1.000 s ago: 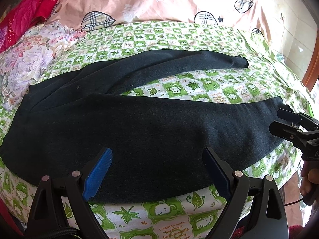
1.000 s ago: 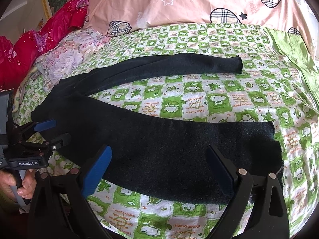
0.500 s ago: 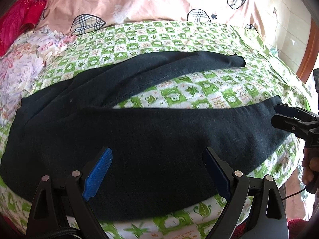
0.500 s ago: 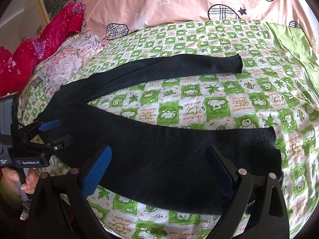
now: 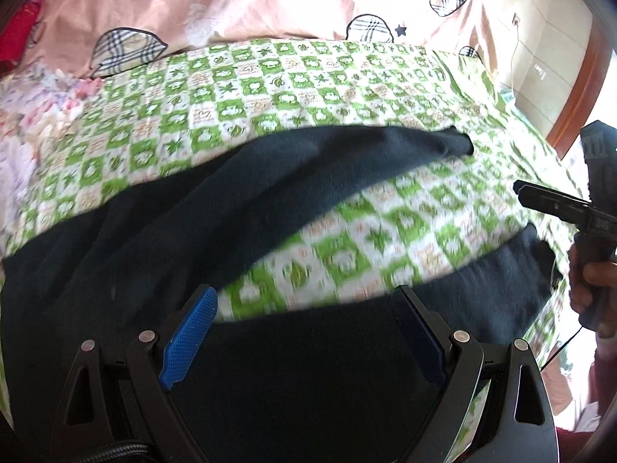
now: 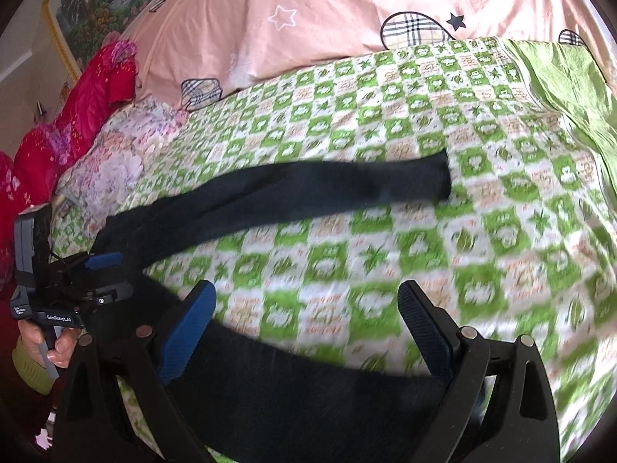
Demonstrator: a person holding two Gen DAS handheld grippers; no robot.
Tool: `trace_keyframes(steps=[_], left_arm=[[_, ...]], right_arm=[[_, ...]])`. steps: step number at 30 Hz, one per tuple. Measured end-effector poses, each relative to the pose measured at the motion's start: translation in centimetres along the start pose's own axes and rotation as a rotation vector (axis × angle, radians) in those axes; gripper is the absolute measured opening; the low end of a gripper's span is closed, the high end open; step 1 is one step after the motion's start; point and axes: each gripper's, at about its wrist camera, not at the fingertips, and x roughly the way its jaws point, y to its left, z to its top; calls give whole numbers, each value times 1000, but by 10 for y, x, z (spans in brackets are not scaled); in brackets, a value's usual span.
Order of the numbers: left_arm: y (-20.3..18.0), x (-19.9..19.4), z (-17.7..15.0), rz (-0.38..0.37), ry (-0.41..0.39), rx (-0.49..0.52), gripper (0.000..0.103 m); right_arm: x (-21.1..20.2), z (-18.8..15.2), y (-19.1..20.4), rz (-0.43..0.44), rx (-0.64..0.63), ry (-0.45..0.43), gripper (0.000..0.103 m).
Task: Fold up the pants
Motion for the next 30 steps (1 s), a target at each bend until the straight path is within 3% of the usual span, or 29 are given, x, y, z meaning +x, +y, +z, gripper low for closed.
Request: trace_keyframes(steps=[13, 21, 24, 27, 29, 30], left_arm=[[41, 68, 107, -32, 89, 49, 93], [46, 121, 143, -90, 167, 82, 93], [51, 145, 152, -85, 211, 83, 92], [56, 169, 157, -92, 265, 79, 91], [54, 175, 158, -96, 276, 96, 90], [50, 175, 158, -101, 279, 124, 83]], right_arm=[[38, 92, -73, 66, 102, -39, 95], [81, 112, -96, 28, 85, 42, 90], [96, 115, -107, 23, 95, 80, 83], [109, 117, -113, 31, 88, 121, 62], [113, 117, -112, 52, 73, 141, 27], [112, 117, -111, 58, 67, 139, 18]])
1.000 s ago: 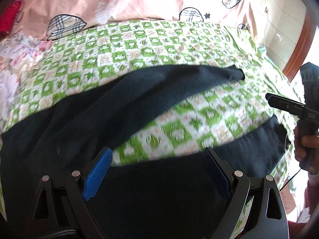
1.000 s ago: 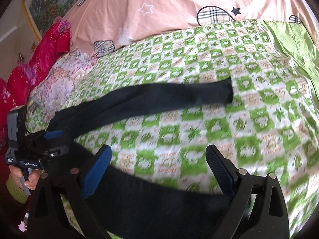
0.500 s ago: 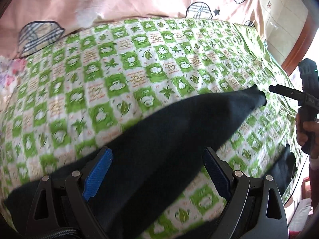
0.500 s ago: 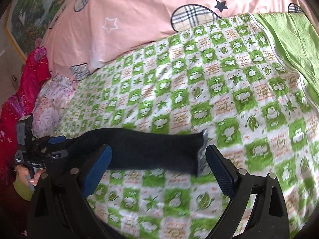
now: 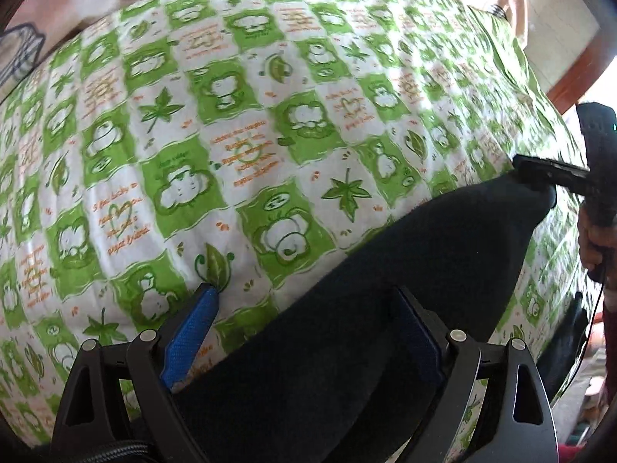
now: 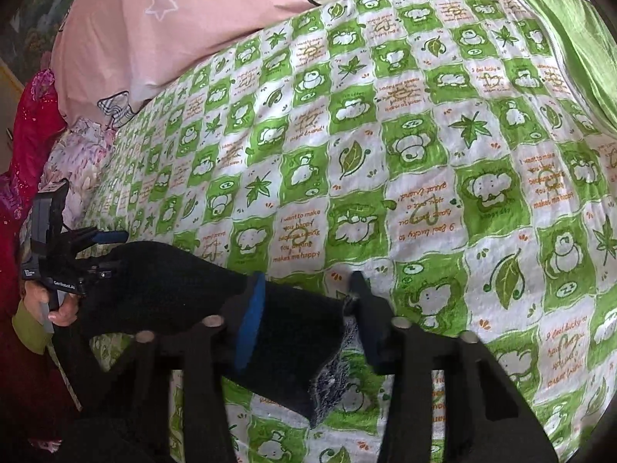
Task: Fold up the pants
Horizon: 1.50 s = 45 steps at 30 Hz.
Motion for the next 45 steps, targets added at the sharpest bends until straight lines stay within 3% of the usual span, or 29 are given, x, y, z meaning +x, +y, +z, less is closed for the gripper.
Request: trace_keyframes(steps=[1, 3, 5, 6, 14, 22, 31, 45], left_arm=[[-4, -1, -1, -5, 2, 26, 76], [-17, -6, -4, -36, 8, 87, 33], [-28, -13, -8, -30, -3, 117, 14], [-32, -18, -10, -12, -24, 129, 10], [-65, -73, -54, -11, -164, 101, 4], [-98, -110, -131, -26, -231, 60, 4], [-131, -122, -206, -67, -262, 44, 4], [-162, -109, -254, -112, -227, 105, 5]], right_arm=[[-1, 0, 1, -1, -7, -3, 11], [-11, 0, 6, 7, -25, -41, 10], [-19, 0, 7, 12, -31, -56, 8], [-26, -2, 9, 16, -36, -73, 8], [-69, -33, 24, 49, -89, -142, 8], [-101, -96, 45, 31, -175, -149, 8], [-127, -157, 51, 10, -237, -146, 8], [-132, -212, 58, -82, -376, -103, 8]])
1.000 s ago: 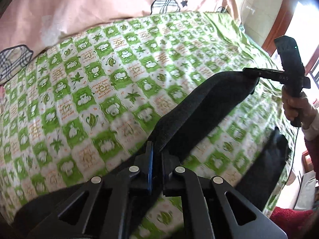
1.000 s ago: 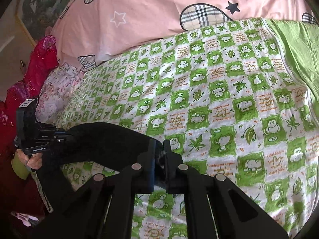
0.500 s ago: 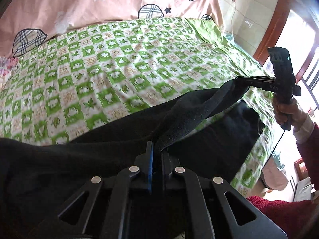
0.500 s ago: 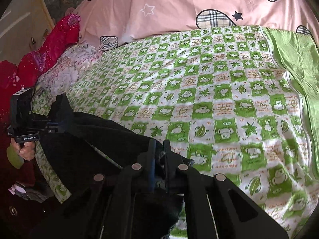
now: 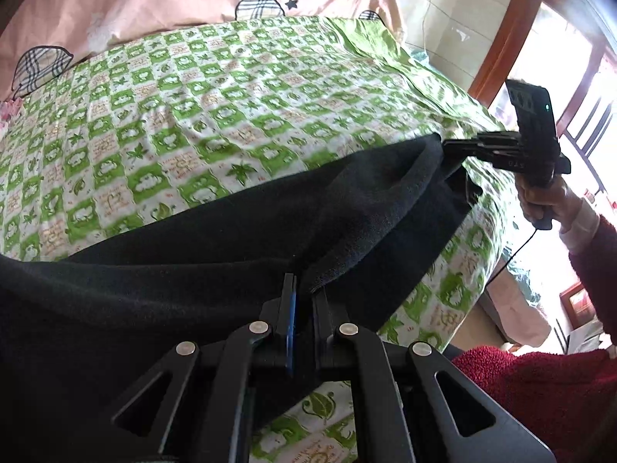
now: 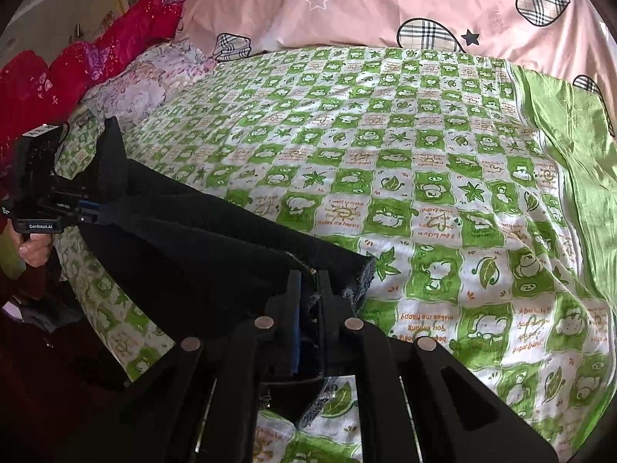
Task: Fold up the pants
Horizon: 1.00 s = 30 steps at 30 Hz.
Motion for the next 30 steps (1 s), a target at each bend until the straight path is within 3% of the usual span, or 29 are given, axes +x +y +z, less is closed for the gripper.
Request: trace_keyframes(steps=[11, 13, 15, 18, 19, 22, 25, 30], left_arm=[[-1, 10, -14, 0, 29, -33, 13], [-1, 11, -17, 0, 38, -46, 20], [-1, 10, -20, -12, 47, -57, 34], [-5, 2, -27, -16, 45, -76, 52], [-5, -3, -30, -14, 37, -83, 52], [1, -20, -37, 11, 15, -129, 59], [21, -39, -43, 45, -6, -236, 66], [64, -65, -43, 126, -34, -400, 69]], right_arm=[[-2, -23, 15, -18, -73, 78, 10], [0, -28, 18, -36, -95, 118, 10], [-5, -31, 15, -35, -70, 125, 17], [-16, -32, 12, -62, -34, 108, 37], [-23, -32, 13, -73, -27, 88, 44], [-42, -29, 20, -27, -1, 11, 44], [-49, -21, 34, 23, 18, -53, 45], [-28, -4, 71, 155, 11, -90, 46]])
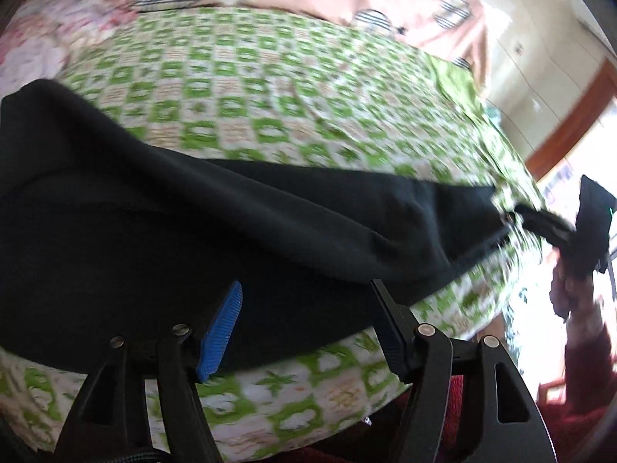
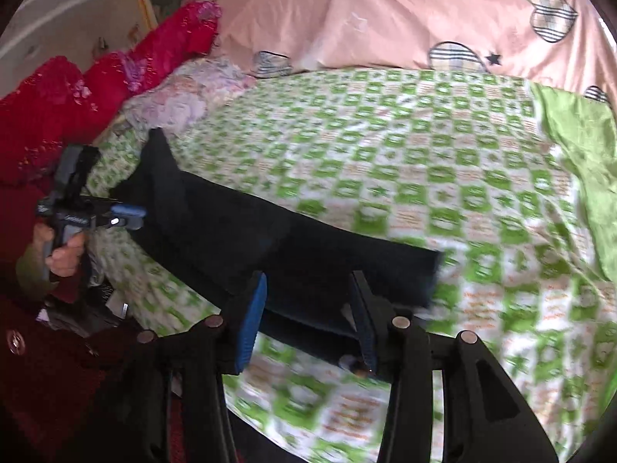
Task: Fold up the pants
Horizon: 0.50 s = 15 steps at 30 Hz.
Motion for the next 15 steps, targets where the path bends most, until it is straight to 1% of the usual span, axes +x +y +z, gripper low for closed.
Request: trace_keyframes(steps=[4, 7, 9, 10, 11, 12, 13, 15], left_arm=[[31, -8, 28, 81, 7, -127, 70], [62, -13, 57, 157, 23, -247, 70], [80, -15, 73, 194, 44, -300, 70], [89, -16, 83, 208, 54, -325, 71], [97, -15, 92, 209, 61, -346, 72], [103, -15, 100, 215, 68, -359, 72], [112, -14, 110, 237, 76, -376, 72], [123, -13, 122, 274, 87, -398, 72]], right_arm=[[40, 14, 34, 76, -48, 26, 46], [68, 25, 63, 115, -99, 41, 46], [85, 32, 83, 154, -123, 44, 46], [93, 35, 92, 162, -133, 50, 49], [102, 40, 104, 170, -150, 53, 56], [110, 43, 113, 177, -168, 54, 60], [117, 46, 122, 182, -187, 52, 67], [133, 54, 141, 199, -231, 51, 67]])
